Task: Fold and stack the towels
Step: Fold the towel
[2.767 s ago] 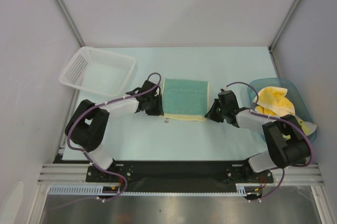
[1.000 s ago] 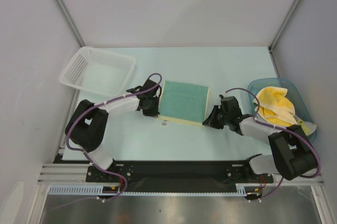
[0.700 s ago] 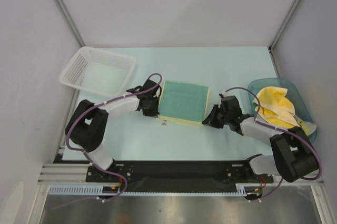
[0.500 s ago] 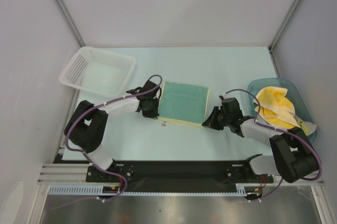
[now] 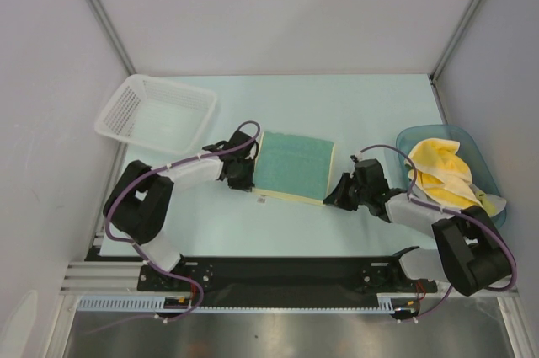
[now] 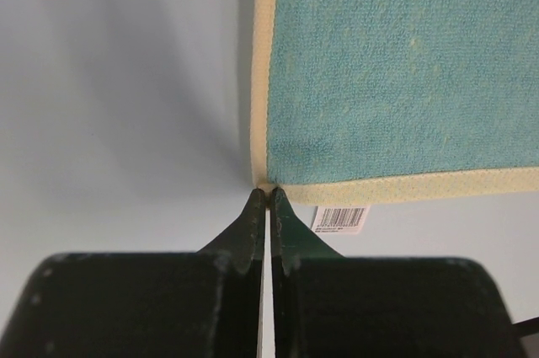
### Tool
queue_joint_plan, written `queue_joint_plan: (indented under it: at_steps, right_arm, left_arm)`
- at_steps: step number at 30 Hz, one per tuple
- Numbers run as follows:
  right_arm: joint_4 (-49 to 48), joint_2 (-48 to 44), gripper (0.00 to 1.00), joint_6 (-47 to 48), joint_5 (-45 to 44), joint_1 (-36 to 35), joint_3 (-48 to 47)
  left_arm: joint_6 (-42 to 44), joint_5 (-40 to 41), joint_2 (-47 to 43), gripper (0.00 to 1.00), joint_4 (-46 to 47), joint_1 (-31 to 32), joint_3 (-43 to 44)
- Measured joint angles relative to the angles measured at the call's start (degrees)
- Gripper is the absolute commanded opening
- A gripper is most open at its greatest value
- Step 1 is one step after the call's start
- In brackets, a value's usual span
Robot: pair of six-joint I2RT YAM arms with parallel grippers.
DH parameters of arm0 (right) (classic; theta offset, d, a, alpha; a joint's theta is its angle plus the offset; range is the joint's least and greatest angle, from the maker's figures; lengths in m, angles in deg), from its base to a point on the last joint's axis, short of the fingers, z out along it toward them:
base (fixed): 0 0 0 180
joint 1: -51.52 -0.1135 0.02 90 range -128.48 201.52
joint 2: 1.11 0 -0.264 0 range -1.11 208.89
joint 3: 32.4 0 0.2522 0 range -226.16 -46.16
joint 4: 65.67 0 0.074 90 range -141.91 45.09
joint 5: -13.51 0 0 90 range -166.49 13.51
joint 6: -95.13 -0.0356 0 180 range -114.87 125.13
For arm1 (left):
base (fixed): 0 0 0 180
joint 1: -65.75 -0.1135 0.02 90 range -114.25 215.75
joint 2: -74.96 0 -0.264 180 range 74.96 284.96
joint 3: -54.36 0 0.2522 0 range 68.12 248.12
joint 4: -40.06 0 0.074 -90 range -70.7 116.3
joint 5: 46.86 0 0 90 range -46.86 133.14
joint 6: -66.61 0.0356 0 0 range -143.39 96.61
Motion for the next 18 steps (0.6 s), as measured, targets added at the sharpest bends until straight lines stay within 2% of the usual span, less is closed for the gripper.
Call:
queue_joint_plan:
  at_steps: [3, 4, 5, 6, 8, 9, 13, 18]
  right_arm:
    - [0.04, -0.15, 0.04, 0.13, 0.04, -0.04, 0.20]
    - [0.07, -0.15, 0.07, 0.13, 0.09, -0.07, 0.24]
    - [0.07, -0.15, 0.13, 0.13, 0.13, -0.07, 0.24]
    - [0.11, -0.15, 0.17, 0.09, 0.15, -0.07, 0.24]
    - [0.33, -0.15, 0.29, 0.22, 0.22, -0.11, 0.24]
    - [0.68, -0.20, 0.31, 0.20, 0.24, -0.17, 0.24]
    - [3.96, -1.70, 0.34, 0.31, -0.09, -0.31, -0.24]
    - [10.14, -3.17, 0.30, 0.90, -2.19, 0.37, -5.25]
  left_arm:
    - [0.00, 0.00, 0.00, 0.01, -0.02, 0.04, 0.00]
    - [0.00, 0.04, 0.02, 0.05, -0.02, 0.11, 0.00]
    - [0.07, 0.09, 0.00, 0.19, -0.02, 0.20, -0.02]
    - [0.13, 0.26, 0.00, 0.26, -0.04, 0.28, -0.02]
    - [0.33, 0.42, 0.00, 0.33, -0.52, 0.55, -0.02]
    - [0.46, 0.50, 0.00, 0.39, -1.22, 0.72, -0.02]
    - [0.63, 2.49, -0.02, 0.46, -5.68, 1.11, 1.29]
    - [1.88, 5.66, 0.00, 0.47, -9.68, 0.92, 10.47]
